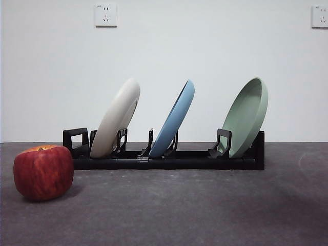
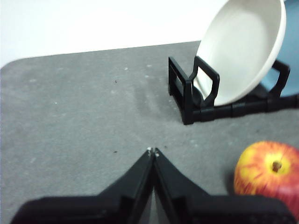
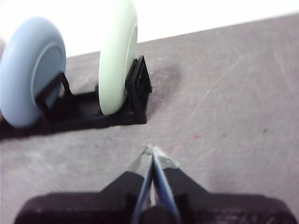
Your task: Take the yellow plate from the plate rack,put the plate on the table,take the apple from the table,put the apple in the plate
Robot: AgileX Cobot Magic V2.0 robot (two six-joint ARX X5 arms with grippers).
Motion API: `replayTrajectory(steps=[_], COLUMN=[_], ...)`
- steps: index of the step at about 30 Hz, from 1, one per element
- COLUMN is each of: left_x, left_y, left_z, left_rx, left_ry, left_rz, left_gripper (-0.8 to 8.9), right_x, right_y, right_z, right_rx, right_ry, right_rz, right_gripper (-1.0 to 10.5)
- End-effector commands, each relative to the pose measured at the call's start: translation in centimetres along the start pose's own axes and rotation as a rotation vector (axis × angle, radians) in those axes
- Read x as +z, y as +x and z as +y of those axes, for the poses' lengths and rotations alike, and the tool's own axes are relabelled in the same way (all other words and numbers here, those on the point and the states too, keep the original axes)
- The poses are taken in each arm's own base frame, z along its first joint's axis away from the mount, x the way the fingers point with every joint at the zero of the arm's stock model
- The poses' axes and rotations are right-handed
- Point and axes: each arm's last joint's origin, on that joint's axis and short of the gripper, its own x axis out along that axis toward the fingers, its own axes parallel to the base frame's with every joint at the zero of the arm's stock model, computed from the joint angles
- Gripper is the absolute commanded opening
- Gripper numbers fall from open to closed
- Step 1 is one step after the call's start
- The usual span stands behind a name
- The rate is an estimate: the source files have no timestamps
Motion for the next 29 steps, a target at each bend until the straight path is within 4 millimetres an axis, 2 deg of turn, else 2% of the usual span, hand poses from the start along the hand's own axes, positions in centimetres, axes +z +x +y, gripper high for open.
replayTrajectory(steps=[1, 5, 10, 14, 21, 29], left_x=[0.3, 2.7, 7.9, 11.5, 15.4, 18.5], left_y=[0.1, -0.9, -2.3, -1.9, 0.4, 5.1], left_z=[0.0, 0.1, 0.1, -0.2, -0.7, -1.5], left_rx=[-0.003, -0.019, -0.049, -0.132, -0.299, -0.567], left_ry=[-0.171, -0.281, -0.278, -0.265, -0.269, -0.268], left_rz=[-0.051, -0.1, -0.128, -0.079, 0.062, 0.28], left_gripper=[-0.07, -0.07, -0.07, -0.07, -0.06, -0.01], right_x=[0.0, 2.3, 6.8, 10.1, 13.9, 16.9], right_y=[0.0, -0.8, -1.8, -1.8, -0.8, 1.6], right_z=[0.0, 0.5, 1.5, 2.3, 3.6, 4.9], right_rx=[0.002, 0.012, 0.005, 0.012, 0.142, 0.286], right_ry=[0.16, 0.26, 0.251, 0.179, 0.117, 0.067], right_rz=[-0.005, -0.032, -0.011, 0.017, 0.099, 0.334], right_gripper=[-0.1, -0.1, -0.1, -0.1, -0.1, 0.1])
